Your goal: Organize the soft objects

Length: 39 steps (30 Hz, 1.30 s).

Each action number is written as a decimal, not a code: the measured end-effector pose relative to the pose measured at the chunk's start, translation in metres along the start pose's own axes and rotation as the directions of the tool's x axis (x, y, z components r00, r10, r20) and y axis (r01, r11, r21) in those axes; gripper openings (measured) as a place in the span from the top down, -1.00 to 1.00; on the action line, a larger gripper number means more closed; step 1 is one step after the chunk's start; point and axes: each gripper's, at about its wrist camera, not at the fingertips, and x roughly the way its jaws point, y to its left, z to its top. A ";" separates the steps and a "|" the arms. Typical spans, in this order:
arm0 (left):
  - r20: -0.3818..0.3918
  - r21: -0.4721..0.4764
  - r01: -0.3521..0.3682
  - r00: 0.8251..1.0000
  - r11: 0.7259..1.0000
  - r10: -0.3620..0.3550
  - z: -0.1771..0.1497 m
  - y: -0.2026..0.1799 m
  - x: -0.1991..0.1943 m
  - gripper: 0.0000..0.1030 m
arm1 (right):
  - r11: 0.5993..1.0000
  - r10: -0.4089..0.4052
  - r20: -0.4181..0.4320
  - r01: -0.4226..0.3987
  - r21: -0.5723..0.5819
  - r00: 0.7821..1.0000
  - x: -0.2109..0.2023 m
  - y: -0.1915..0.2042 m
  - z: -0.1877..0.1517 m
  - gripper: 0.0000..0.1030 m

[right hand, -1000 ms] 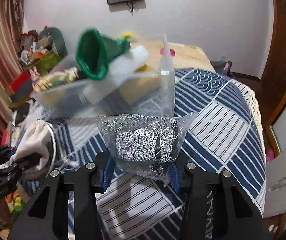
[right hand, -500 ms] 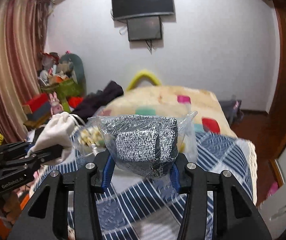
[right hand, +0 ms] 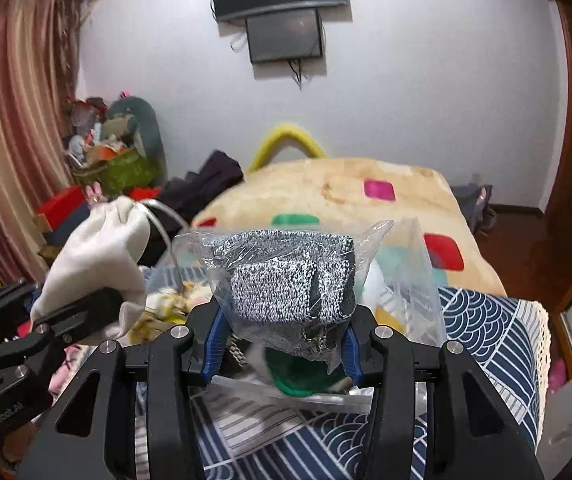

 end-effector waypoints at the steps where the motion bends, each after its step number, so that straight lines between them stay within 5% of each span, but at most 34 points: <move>1: -0.018 -0.001 0.010 1.000 1.000 -0.010 0.000 0.000 0.008 0.44 | 1.000 -0.008 -0.015 0.008 0.000 1.000 0.004 -0.002 -0.001 0.15; 13: -0.187 0.009 -0.023 0.982 1.000 0.024 -0.021 -0.003 0.087 0.38 | 0.997 -0.064 -0.075 0.060 -0.044 0.995 0.010 -0.008 -0.010 0.05; 16: -0.180 0.006 -0.029 0.983 1.000 0.030 -0.025 -0.003 0.085 0.20 | 0.999 -0.033 -0.078 0.032 -0.019 0.996 0.007 -0.010 -0.008 -0.27; 18: -0.170 0.001 -0.027 0.985 1.000 0.026 -0.025 -0.002 0.080 -0.11 | 1.000 -0.016 -0.072 0.016 -0.001 0.997 0.003 -0.014 -0.009 -0.42; 27: -0.070 -0.025 -0.021 0.997 0.999 0.019 -0.020 0.003 0.033 -0.16 | 1.000 -0.013 0.028 0.013 -0.002 1.000 -0.043 -0.017 -0.011 -0.49; 32: 0.015 -0.053 -0.016 1.000 0.998 0.017 -0.016 0.005 -0.005 -0.17 | 0.995 -0.075 0.162 0.084 -0.053 0.984 -0.087 -0.006 -0.010 -0.59; 39: 0.209 -0.027 -0.035 0.977 0.999 0.039 -0.013 -0.006 -0.076 -0.59 | 0.998 -0.051 0.292 0.056 -0.008 0.955 -0.131 -0.005 -0.009 -0.72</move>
